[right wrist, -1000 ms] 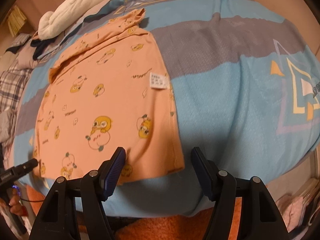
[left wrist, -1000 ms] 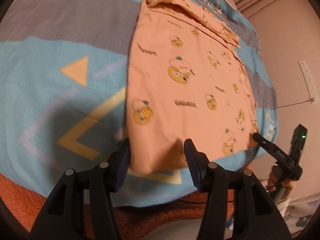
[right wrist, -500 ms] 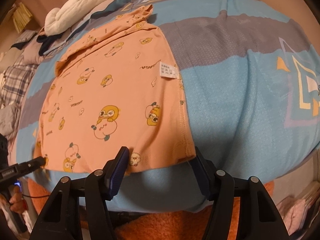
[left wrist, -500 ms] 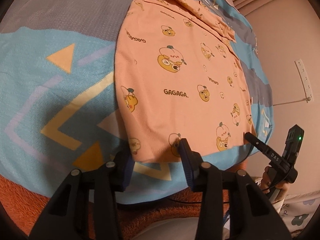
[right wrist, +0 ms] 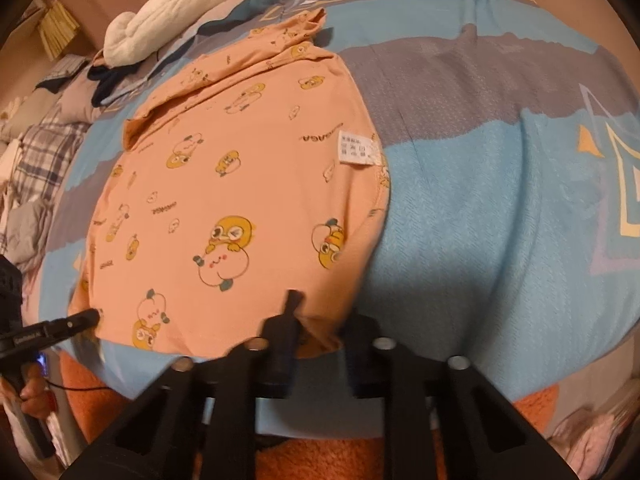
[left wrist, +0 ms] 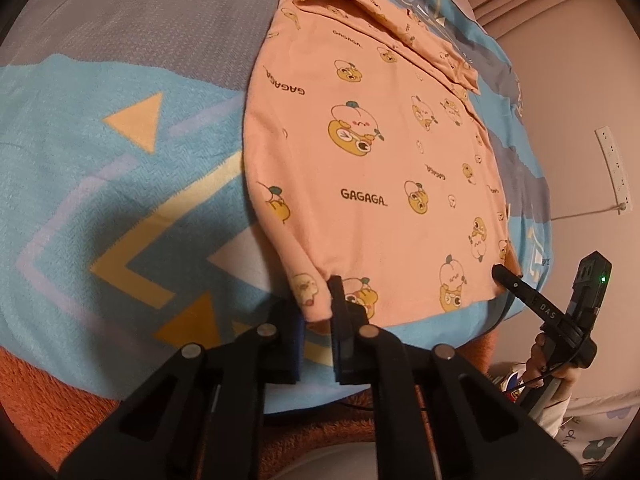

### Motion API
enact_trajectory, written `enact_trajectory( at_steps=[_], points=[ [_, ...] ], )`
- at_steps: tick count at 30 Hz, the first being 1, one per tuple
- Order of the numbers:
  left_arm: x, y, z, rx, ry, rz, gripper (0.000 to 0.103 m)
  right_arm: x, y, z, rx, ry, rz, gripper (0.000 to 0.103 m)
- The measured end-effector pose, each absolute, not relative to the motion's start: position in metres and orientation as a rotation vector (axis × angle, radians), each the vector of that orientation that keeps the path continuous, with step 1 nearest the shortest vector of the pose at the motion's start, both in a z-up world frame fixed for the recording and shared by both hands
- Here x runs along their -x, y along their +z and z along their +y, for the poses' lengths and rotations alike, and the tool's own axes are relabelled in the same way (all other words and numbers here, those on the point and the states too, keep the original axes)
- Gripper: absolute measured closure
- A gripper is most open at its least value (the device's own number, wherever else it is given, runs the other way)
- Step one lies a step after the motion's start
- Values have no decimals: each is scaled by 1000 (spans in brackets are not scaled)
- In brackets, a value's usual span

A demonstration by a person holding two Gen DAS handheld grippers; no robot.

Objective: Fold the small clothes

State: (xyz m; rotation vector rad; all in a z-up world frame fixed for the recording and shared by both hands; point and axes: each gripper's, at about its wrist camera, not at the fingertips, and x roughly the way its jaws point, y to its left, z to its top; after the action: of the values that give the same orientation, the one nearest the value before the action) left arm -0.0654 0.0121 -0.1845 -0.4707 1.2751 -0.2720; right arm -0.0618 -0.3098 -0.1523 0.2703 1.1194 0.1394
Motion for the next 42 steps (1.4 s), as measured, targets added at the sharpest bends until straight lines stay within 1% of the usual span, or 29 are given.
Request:
enact_trajectory(
  at_steps=[1, 7, 12, 21, 42],
  points=[
    [66, -182, 13, 480, -270, 1264, 95, 62, -151, -310, -272, 138, 1113, 93],
    [64, -162, 19, 537, -281, 1208, 96, 62, -139, -310, -300, 159, 1060, 95],
    [59, -146, 18, 546, -292, 1165, 96, 59, -119, -315, -360, 189, 997, 95],
    [51, -123, 19, 537, -293, 1100, 97, 48, -95, -315, -378, 211, 919, 95],
    [42, -96, 18, 520, -315, 1021, 98, 41, -67, -313, -390, 245, 827, 95]
  ],
)
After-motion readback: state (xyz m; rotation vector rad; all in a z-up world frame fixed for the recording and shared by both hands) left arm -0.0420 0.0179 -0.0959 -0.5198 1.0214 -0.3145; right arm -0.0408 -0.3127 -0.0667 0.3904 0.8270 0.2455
